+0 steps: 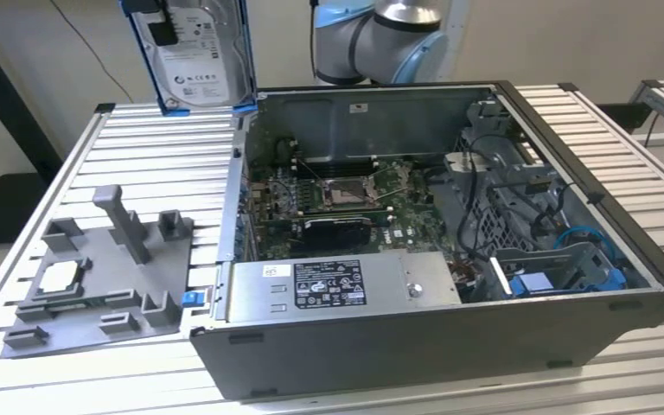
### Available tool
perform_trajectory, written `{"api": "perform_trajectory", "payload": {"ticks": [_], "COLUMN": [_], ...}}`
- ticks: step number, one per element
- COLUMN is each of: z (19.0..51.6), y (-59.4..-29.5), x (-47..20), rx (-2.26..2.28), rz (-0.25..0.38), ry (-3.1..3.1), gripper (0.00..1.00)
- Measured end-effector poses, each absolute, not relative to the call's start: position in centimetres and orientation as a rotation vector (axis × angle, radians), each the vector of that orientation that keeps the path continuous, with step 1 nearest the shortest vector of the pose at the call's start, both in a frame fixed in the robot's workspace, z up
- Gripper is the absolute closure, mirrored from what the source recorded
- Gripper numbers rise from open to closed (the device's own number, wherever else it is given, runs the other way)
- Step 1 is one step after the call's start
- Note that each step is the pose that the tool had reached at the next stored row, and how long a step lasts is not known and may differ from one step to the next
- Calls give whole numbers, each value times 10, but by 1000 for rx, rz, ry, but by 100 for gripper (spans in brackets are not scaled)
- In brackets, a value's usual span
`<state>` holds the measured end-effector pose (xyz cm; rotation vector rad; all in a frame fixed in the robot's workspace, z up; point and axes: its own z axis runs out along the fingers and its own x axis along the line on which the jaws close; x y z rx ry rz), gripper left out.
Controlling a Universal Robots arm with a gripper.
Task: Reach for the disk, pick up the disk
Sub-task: 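Pick up the disk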
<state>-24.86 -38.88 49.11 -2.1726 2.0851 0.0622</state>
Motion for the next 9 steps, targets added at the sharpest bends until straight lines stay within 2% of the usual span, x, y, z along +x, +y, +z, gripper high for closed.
{"api": "perform_trajectory", "payload": {"ticks": [9], "z": [491], "y": [-388], "x": [-229], "rx": [-2173], "rz": [62], "ry": [2085], "gripper": [100]}}
